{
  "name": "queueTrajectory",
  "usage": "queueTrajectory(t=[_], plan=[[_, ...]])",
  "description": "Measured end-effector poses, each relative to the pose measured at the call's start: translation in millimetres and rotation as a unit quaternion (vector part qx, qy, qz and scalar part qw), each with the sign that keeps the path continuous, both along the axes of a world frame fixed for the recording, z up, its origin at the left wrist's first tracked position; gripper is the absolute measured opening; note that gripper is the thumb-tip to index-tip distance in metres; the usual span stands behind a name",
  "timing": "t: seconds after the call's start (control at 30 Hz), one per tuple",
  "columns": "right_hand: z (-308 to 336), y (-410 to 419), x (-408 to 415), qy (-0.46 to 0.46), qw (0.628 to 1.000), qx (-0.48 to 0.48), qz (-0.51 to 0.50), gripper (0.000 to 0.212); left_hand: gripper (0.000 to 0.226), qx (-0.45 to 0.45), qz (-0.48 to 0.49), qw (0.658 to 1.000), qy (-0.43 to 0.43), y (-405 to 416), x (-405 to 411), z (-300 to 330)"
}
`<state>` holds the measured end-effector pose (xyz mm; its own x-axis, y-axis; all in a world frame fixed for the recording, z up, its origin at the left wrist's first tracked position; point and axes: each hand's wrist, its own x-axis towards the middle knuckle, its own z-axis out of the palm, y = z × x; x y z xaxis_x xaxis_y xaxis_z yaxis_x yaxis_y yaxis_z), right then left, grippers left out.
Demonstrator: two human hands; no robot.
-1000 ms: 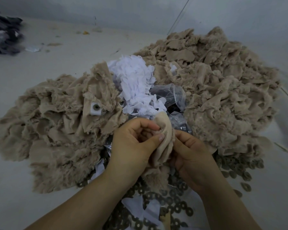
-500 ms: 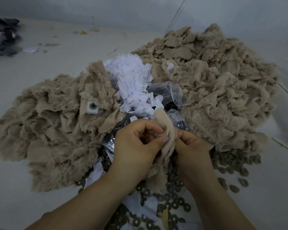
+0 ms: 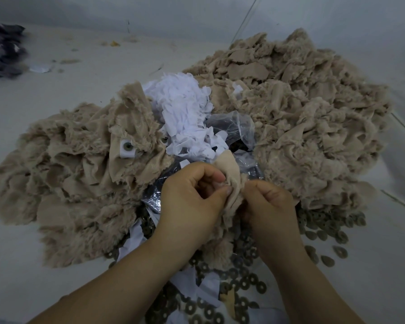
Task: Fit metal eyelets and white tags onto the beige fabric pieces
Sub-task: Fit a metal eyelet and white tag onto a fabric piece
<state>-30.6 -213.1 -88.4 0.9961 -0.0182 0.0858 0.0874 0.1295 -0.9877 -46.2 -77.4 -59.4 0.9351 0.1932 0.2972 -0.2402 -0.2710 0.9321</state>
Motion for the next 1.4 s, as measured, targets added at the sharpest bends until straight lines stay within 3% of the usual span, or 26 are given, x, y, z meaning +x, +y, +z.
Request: queueTrajectory(t=[0.07,0.13,0.3,0.5,0.77,1.03,1.2,1.4], plan=[[2,1,-1,0.010,0.999,0.032,0.012,0.041,0.025,0.006,0.000,1.000,-0.003,1,1,1],[3,1,-2,-0.009,1.000,0.000,0.029,0.048,0.024,-0.001,-0.009,1.000,0.008,1,1,2],[0,-4,4,0.036,0.996,0.037,0.072,0.030,0.020,-0.070,-0.052,0.995,0.048,6,2,0],[0,-1,2,0.020,0.998,0.017,0.063,0.025,0.020,-0.163,-0.089,0.979,0.088,9,2,2],[0,0,-2,-0.073,0.994,-0.080,-0.016,0.030,0.017,-0.108,-0.035,0.992,0.048,0,-2,-1],[1,2,-2,-0.049,0.999,-0.011,0.017,0.012,0.012,-0.105,-0.040,0.993,0.038,0,-3,-3],[1,0,-2,-0.017,0.998,0.010,0.053,0.020,0.015,-0.062,-0.012,0.998,0.031,-1,-2,-4],[-1,3,-3,-0.052,0.998,-0.040,0.003,0.028,0.017,-0.056,0.003,0.998,0.027,-1,-3,-6]])
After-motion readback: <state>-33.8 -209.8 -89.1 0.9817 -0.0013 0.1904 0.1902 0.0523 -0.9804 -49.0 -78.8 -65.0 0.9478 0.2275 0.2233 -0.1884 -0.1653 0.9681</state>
